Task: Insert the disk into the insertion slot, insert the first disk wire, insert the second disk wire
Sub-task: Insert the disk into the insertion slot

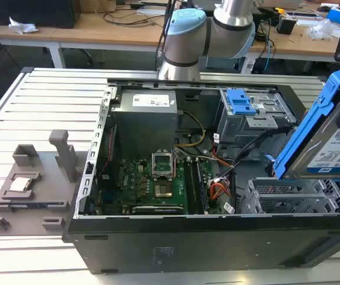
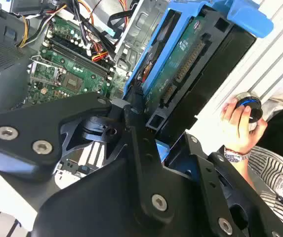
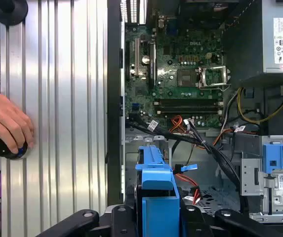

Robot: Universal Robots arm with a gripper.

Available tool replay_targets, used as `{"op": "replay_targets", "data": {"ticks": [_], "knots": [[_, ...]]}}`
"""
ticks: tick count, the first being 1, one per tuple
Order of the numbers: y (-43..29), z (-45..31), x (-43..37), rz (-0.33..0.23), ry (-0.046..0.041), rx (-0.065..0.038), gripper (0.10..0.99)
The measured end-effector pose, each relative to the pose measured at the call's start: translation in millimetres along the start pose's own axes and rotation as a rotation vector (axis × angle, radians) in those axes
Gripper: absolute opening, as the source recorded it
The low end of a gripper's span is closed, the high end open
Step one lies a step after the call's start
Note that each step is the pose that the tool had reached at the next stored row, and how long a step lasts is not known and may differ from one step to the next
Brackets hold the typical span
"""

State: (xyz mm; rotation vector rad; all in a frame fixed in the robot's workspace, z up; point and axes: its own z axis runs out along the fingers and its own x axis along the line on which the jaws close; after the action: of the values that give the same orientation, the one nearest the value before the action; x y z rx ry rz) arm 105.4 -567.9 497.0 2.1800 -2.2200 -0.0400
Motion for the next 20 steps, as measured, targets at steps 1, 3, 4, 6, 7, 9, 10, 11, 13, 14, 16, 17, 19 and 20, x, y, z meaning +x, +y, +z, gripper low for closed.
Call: {"op": "replay_targets", "data": {"ticks": [1, 3, 4, 6, 7, 9, 10, 11, 13, 14, 16, 17, 19, 20], "knots": [[0.8, 0.1, 0.1, 0.0, 0.0, 0.0, 0.365], [1.4, 4.7, 0.0, 0.0, -0.0006, 0.0, 0.365], [1.4, 5.4, 0.0, 0.0, -0.0005, 0.0, 0.365], [1.3, 8.1, 0.0, 0.0, -0.0006, 0.0, 0.365], [1.2, 10.1, 0.0, 0.0, -0.0006, 0.0, 0.365], [1.1, 13.3, 0.0, 0.0, -0.0013, 0.0, 0.365], [1.0, 15.4, 0.0, 0.0, -0.0015, 0.0, 0.365], [0.9, 18.1, 0.0, 0.0, -0.0015, 0.0, 0.365], [0.7, 22.6, -1.6, 0.0, -0.0015, 0.0, 0.365], [0.8, 23.4, -5.6, 0.0, -0.0016, 0.0, 0.365], [0.9, 24.0, -13.8, 0.0, -0.0016, 0.0, 0.365], [1.0, 24.3, -17.0, 0.0, -0.0015, 0.0, 0.365], [1.1, 24.9, -23.2, 0.0, -0.0015, 0.0, 0.365], [1.1, 25.3, -25.4, 0.0, -0.0016, 0.0, 0.365]]}}
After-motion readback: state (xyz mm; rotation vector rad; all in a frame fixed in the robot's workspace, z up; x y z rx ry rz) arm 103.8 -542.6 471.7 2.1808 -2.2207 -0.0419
